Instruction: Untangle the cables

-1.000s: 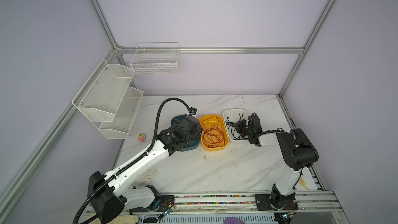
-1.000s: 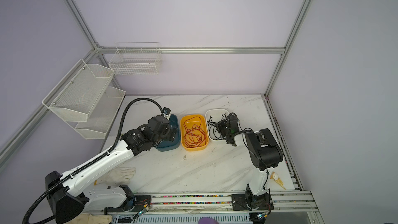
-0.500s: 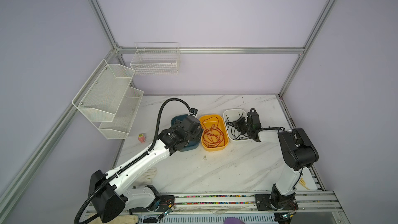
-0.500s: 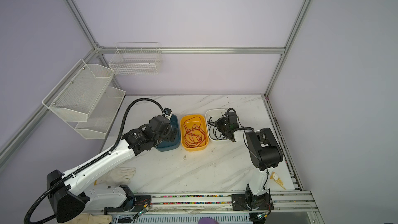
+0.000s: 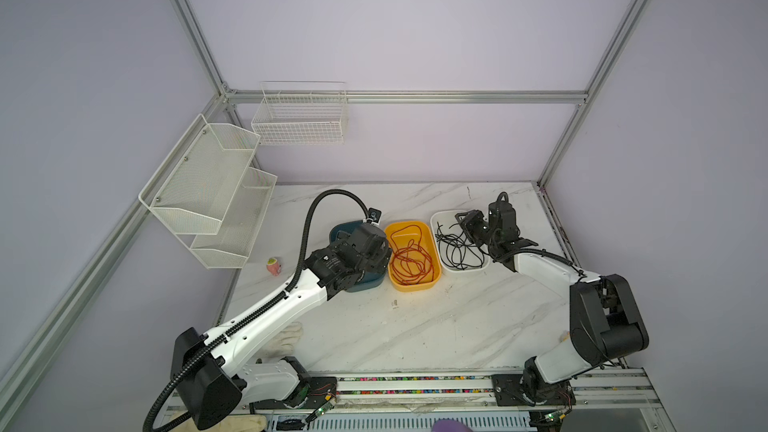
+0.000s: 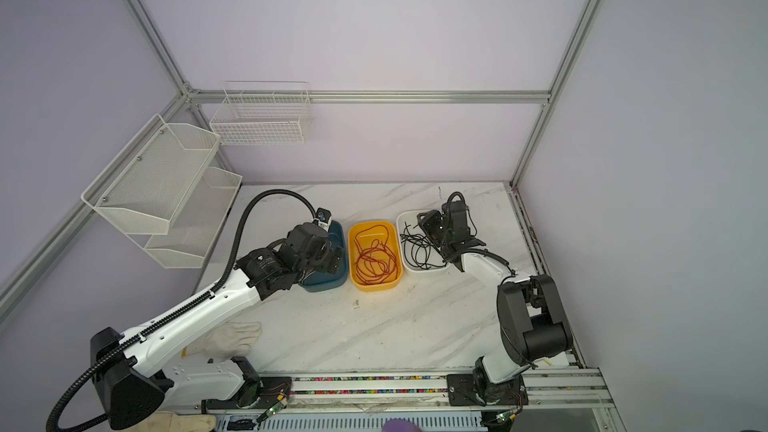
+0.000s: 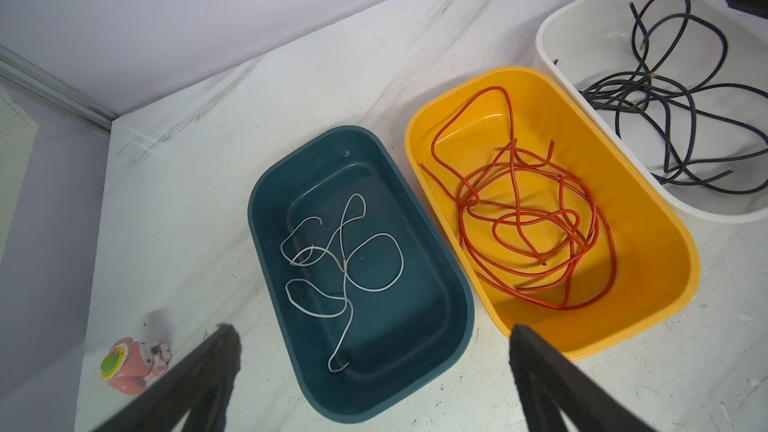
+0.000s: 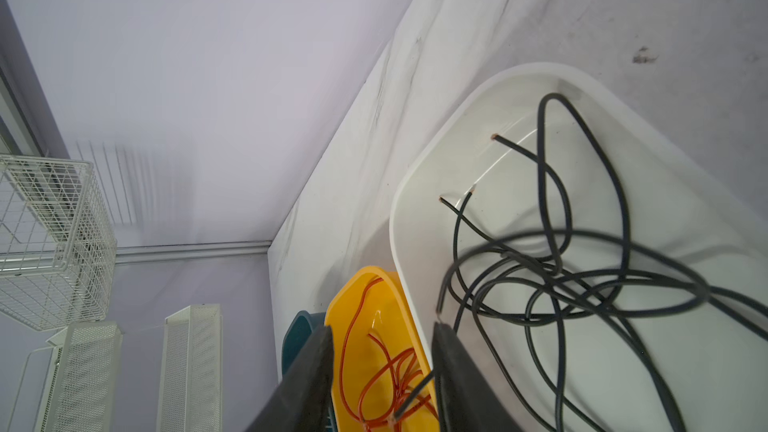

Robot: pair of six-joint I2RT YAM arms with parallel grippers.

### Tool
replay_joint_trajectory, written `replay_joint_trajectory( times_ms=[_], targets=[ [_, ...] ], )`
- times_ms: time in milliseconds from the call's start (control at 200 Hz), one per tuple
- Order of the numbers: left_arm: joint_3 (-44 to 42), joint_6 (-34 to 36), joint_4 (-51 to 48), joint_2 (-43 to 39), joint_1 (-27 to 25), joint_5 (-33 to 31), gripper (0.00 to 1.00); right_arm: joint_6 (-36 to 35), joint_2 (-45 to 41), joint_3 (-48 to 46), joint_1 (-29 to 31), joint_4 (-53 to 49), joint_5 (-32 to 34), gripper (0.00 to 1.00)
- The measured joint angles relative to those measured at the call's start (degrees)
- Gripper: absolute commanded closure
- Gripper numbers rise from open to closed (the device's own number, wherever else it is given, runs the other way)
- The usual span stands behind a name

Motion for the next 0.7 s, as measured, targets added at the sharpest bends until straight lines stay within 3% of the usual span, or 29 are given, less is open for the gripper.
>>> replay_joint_trajectory(
  times_ms=[290,700],
  targets=[
    [0.00,0.00,-0.66,0.00,0.00,0.15,0.00,-2.19,-0.04,0.00,0.00,-2.58,-2.80,0.55],
    [0.00,0.00,-0.85,0.33,0.00,0.37,0.00,-15.21,-0.44,8.59,6.75,-8.98,-1.49,0.55]
  ],
)
